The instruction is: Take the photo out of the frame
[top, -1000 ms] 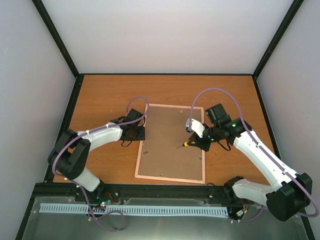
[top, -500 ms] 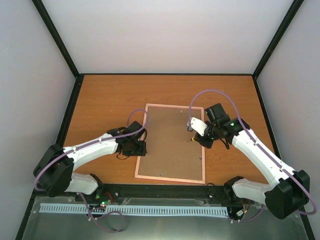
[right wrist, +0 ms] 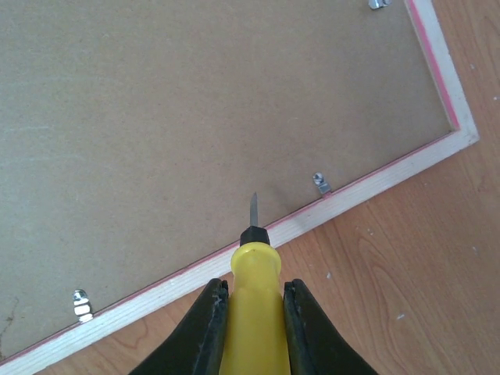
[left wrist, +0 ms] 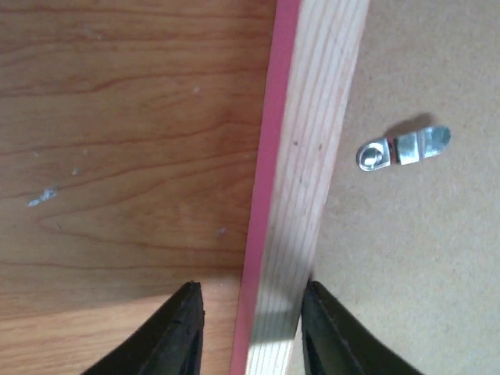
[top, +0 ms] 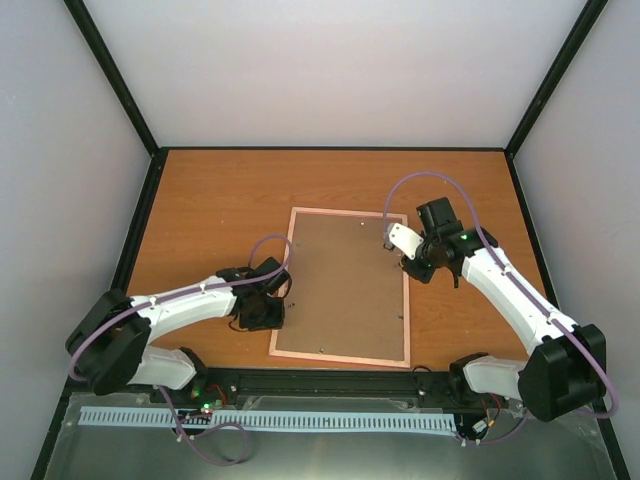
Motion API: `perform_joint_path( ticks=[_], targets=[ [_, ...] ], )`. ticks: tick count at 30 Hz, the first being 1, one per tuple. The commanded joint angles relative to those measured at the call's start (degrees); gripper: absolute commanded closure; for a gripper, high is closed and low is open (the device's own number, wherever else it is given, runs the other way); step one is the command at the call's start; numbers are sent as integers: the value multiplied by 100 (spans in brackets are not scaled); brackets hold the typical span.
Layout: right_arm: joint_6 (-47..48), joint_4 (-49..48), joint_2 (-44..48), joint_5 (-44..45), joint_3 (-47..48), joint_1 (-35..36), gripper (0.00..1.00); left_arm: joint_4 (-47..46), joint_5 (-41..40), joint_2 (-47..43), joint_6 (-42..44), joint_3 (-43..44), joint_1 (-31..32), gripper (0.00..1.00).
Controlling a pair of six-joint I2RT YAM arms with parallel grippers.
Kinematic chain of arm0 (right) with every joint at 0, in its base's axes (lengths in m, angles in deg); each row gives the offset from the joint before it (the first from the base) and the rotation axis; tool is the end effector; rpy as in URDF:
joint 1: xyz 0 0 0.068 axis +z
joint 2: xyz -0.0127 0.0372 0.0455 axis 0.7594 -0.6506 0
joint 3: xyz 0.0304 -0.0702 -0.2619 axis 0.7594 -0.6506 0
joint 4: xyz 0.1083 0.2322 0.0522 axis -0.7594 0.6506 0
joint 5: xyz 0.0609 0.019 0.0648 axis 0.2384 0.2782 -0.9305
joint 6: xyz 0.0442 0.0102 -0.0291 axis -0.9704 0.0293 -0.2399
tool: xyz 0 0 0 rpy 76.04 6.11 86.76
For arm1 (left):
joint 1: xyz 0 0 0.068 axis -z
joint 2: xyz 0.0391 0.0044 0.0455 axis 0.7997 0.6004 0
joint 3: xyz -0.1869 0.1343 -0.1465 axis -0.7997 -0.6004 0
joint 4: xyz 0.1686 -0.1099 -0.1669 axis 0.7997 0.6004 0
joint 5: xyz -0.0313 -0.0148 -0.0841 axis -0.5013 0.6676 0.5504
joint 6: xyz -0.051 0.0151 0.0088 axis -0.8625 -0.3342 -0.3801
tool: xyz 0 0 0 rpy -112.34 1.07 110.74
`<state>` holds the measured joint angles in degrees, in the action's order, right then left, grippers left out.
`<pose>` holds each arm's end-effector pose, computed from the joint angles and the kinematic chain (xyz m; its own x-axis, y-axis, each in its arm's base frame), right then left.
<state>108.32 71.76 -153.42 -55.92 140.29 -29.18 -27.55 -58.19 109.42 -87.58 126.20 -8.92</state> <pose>0.2181 0.0849 0.2597 -0.3724 -0.8342 -0.4067 -0.8484 0.4837 -0.2151 0.1448 -0.1449 0.1566 -0.9934 -0.0977 -0.0602 -0.0841 0.9767 -0.1973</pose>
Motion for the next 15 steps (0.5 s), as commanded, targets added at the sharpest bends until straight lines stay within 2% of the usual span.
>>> perform_joint_path(
  ticks=[1, 4, 11, 15],
  targets=[
    [164, -176, -20, 163, 148, -61, 97, -101, -274, 282, 282, 254, 46, 70],
    [260, -214, -34, 209, 116, -116, 97, -161, -439, 542, 633, 436, 44, 77],
    [434, -132, -100, 251, 275, -327, 97, -223, -932, 1398, 1507, 1085, 12, 85],
    [533, -69, -108, 249, 373, -474, 97, -582, -999, 1588, 2313, 1243, -377, 87]
  ],
)
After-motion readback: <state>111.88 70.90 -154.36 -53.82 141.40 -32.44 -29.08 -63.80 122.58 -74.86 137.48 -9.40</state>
